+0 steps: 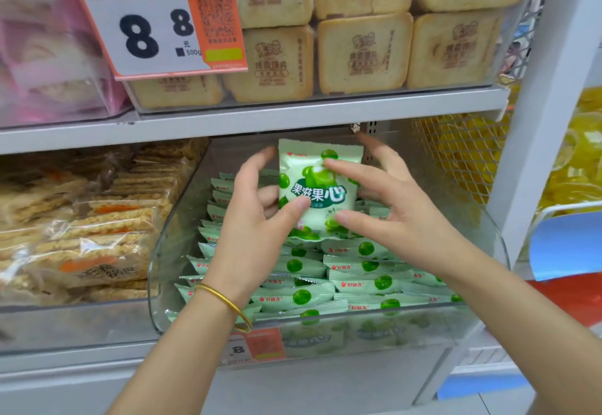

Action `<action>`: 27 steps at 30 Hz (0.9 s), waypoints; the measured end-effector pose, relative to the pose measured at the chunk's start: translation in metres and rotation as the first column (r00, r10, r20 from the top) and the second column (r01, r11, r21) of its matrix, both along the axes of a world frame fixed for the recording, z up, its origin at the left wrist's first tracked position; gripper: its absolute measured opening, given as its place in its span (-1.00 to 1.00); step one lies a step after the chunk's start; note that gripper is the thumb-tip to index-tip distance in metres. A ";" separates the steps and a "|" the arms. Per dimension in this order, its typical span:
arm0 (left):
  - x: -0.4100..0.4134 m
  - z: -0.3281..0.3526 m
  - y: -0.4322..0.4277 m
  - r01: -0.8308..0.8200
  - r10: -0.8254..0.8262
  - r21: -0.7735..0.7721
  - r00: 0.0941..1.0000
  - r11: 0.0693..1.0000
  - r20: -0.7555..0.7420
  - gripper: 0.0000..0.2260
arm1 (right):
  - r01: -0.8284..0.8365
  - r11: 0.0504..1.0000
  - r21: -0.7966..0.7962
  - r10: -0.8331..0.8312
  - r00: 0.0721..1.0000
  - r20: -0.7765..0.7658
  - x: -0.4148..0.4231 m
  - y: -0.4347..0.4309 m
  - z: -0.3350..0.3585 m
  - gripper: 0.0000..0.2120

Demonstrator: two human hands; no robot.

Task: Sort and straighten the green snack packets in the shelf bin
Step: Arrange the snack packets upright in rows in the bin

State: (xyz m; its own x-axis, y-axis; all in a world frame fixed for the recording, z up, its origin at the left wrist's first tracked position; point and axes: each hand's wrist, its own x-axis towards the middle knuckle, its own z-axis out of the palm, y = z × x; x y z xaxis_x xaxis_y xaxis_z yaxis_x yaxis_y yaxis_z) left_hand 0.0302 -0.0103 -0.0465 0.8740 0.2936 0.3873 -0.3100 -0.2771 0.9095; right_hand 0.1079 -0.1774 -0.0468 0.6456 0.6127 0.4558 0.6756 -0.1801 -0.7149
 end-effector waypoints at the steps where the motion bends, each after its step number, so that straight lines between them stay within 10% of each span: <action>1: -0.002 0.000 0.000 0.010 -0.010 -0.023 1.000 1.000 0.001 -0.44 | -0.027 0.999 0.018 0.028 0.998 -0.057 0.000 0.001 -0.001 -0.46; 9: -0.008 0.000 0.004 0.231 -0.232 -0.014 0.970 0.973 -0.075 -0.30 | -0.206 0.949 0.237 0.287 0.876 -0.389 -0.002 0.004 -0.004 -0.20; 27: -0.005 -0.002 0.003 0.264 -0.261 0.031 0.963 0.964 -0.065 -0.24 | -0.196 0.942 0.272 0.295 0.871 -0.394 0.000 0.004 -0.006 -0.18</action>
State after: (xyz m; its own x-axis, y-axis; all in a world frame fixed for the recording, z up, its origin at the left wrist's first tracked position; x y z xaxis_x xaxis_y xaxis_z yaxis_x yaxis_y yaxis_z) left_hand 0.0257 -0.0073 -0.0488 0.9402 0.0366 0.3387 -0.3220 -0.2284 0.9188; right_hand 0.1083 -0.1738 -0.0533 0.6477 0.6948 0.3126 0.3011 0.1434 -0.9427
